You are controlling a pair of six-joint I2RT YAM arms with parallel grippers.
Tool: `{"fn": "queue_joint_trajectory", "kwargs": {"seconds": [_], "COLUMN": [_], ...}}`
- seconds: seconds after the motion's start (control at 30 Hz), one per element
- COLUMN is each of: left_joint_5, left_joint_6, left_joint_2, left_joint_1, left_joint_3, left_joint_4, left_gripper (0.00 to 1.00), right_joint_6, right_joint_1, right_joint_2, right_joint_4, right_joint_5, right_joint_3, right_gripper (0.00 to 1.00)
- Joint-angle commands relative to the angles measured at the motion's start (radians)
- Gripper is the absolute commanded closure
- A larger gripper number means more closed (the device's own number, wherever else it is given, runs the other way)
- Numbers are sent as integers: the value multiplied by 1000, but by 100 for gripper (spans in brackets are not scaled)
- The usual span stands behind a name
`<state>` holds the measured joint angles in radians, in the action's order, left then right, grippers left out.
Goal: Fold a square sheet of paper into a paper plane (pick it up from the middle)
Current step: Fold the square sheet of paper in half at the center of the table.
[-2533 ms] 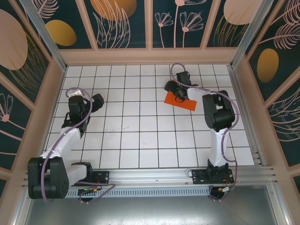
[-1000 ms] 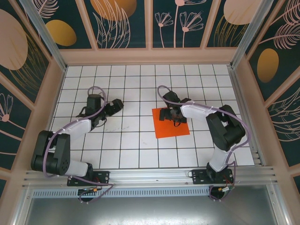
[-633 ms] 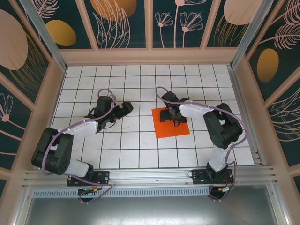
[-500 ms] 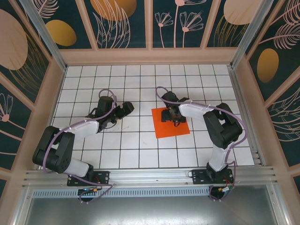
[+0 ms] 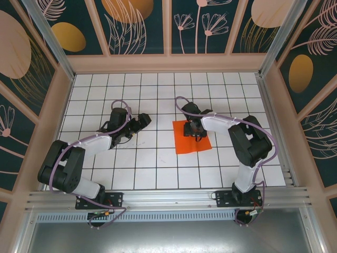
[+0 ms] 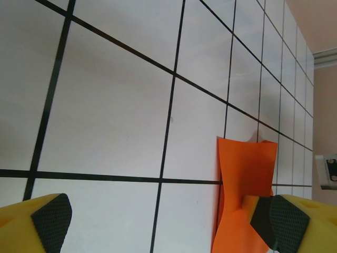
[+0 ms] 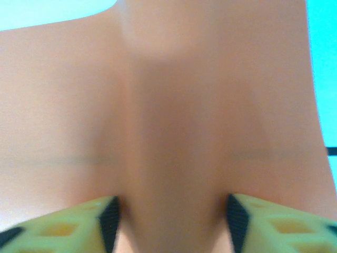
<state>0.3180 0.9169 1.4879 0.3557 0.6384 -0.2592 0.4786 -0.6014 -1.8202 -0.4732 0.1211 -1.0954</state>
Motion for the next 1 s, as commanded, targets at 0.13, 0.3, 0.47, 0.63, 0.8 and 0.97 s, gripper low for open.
{"fn": "queue_joint_trajectory", "kwargs": {"seconds": [0.13, 0.3, 0.47, 0.63, 0.8, 0.97], "left_joint_5": [72, 139, 253, 339, 386, 397], "left_joint_6": [75, 105, 217, 315, 396, 419], "left_joint_2": [-14, -36, -20, 7, 54, 91], "left_joint_1": [7, 6, 6, 6, 6, 9], "left_joint_3": [-21, -32, -96, -139, -171, -181], "left_joint_4": [-100, -159, -370, -570, -745, -830], "left_gripper": [2, 3, 6, 7, 17, 37], "right_joint_6": [71, 187, 304, 450, 536, 621], "right_joint_1": [40, 101, 132, 164, 176, 178], "right_joint_2": [110, 197, 195, 173, 152, 128], "right_joint_4": [220, 530, 758, 976, 1071, 1159], "right_joint_5": [-320, -646, -859, -990, -1047, -1074], "right_joint_3": [61, 177, 231, 275, 282, 292], "right_gripper": [69, 71, 71, 70, 69, 69]}}
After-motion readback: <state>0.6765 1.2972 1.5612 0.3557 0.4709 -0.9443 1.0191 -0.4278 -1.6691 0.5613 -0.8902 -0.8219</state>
